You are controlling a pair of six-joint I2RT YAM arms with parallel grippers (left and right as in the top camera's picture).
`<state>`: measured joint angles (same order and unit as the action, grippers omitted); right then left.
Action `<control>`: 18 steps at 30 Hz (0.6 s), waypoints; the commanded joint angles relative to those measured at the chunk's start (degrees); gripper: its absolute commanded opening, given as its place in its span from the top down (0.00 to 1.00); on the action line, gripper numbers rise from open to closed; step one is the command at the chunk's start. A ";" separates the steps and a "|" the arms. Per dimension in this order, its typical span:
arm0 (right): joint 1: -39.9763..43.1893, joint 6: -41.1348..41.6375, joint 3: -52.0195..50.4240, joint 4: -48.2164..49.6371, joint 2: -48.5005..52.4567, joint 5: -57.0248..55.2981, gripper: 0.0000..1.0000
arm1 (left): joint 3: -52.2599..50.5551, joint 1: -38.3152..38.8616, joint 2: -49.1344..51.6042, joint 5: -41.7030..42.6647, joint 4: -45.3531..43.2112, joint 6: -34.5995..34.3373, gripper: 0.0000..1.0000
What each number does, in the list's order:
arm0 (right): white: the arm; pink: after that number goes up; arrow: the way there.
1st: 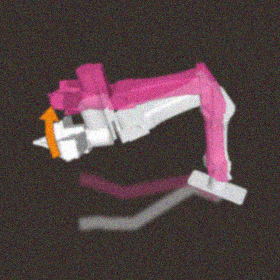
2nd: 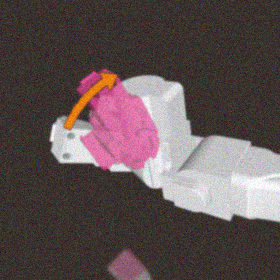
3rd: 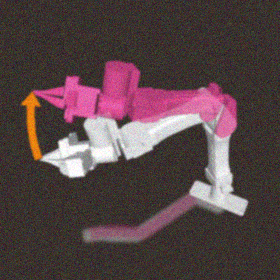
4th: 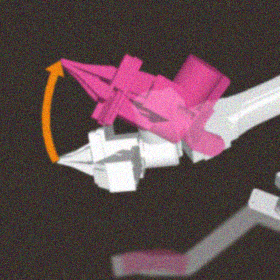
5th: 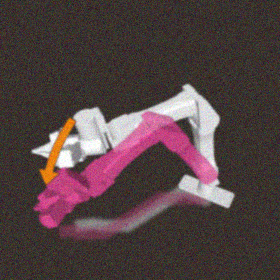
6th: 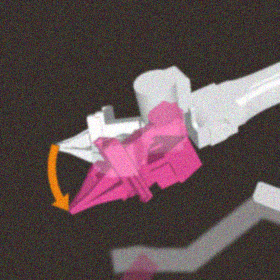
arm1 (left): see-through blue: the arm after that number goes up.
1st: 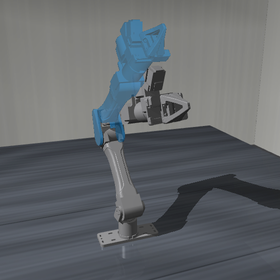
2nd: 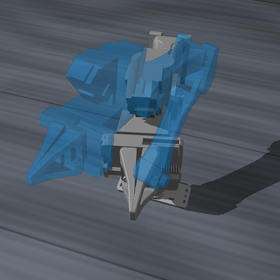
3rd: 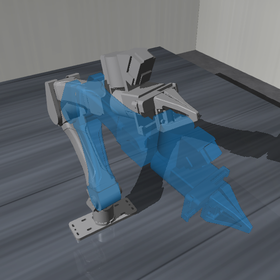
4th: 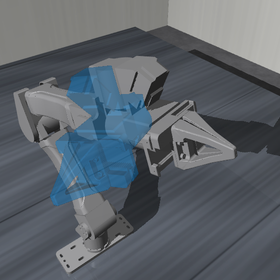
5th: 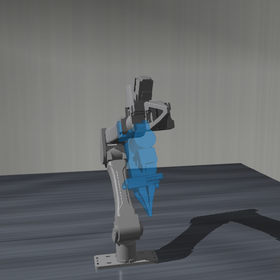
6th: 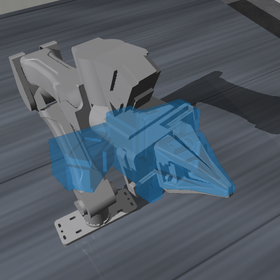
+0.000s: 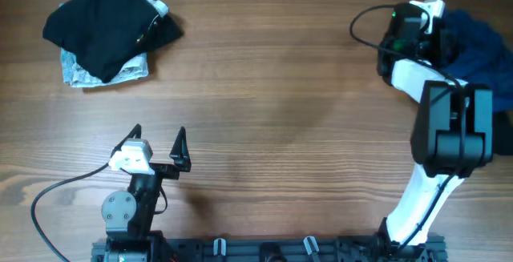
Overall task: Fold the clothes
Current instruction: 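Reach the right gripper to the dark blue trousers on the right pile and grasp, then drag the trousers with the right gripper to the table center and release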
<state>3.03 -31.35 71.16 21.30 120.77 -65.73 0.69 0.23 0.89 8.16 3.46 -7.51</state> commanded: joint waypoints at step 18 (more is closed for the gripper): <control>-43.56 42.14 8.35 -36.54 -9.38 52.22 0.86 | -0.35 -0.17 -0.28 -0.35 0.20 1.31 0.00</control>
<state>-39.40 2.55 74.78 -13.52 113.45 -32.99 0.69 0.23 0.89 8.16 3.46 -7.51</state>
